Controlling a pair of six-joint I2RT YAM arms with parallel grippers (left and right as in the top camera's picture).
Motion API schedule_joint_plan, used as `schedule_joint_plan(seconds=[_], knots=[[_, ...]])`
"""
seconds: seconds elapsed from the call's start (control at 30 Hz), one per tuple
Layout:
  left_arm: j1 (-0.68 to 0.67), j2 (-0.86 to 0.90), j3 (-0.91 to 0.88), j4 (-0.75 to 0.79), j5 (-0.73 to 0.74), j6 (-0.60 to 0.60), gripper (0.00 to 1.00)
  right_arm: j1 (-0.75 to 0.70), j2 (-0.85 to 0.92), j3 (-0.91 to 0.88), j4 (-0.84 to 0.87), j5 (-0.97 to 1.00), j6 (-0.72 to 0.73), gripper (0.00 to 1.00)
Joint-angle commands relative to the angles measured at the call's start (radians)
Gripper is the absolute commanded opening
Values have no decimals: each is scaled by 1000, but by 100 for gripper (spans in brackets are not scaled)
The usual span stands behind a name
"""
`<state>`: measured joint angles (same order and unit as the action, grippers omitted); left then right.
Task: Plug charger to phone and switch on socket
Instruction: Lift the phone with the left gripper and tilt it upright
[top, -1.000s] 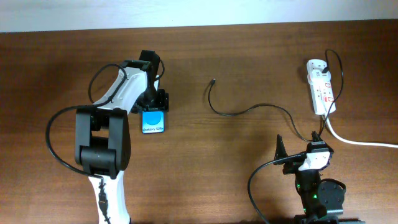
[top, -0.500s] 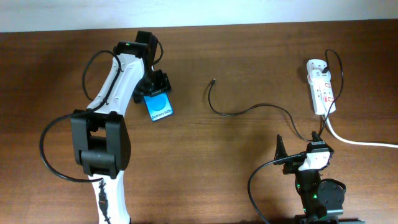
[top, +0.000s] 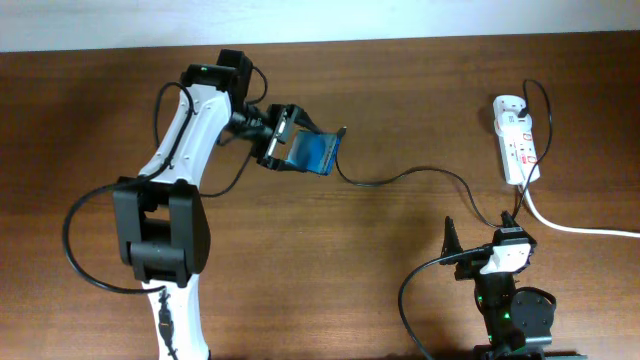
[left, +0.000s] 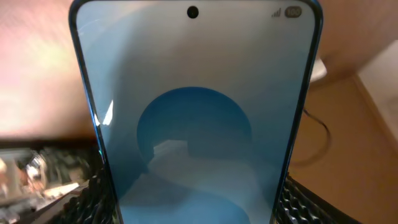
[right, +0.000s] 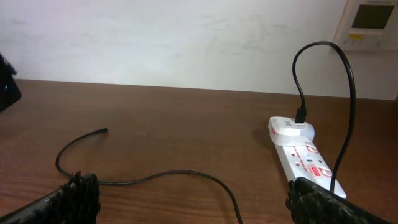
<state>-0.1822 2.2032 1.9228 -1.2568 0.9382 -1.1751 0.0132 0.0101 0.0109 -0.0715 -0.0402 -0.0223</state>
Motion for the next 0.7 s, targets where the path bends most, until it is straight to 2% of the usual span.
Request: schedule_joint_plan(seconds=[0.0, 0.13, 0.3, 0.5, 0.57, 0.67], knots=[[4, 7, 27, -20, 163, -112, 0, 6, -5, -5, -4, 11, 11, 99], [11, 7, 26, -13, 196, -216, 0, 6, -5, -5, -4, 11, 11, 98], [60, 7, 26, -11, 311, -136, 0, 6, -5, -5, -4, 11, 11, 99], [62, 7, 27, -12, 312, -129, 0, 6, -5, -5, -4, 11, 11, 99], [61, 7, 26, -12, 299, -129, 0, 6, -5, -5, -4, 11, 11, 98], [61, 7, 26, -13, 145, -111, 0, 6, -5, -5, -4, 11, 11, 98]])
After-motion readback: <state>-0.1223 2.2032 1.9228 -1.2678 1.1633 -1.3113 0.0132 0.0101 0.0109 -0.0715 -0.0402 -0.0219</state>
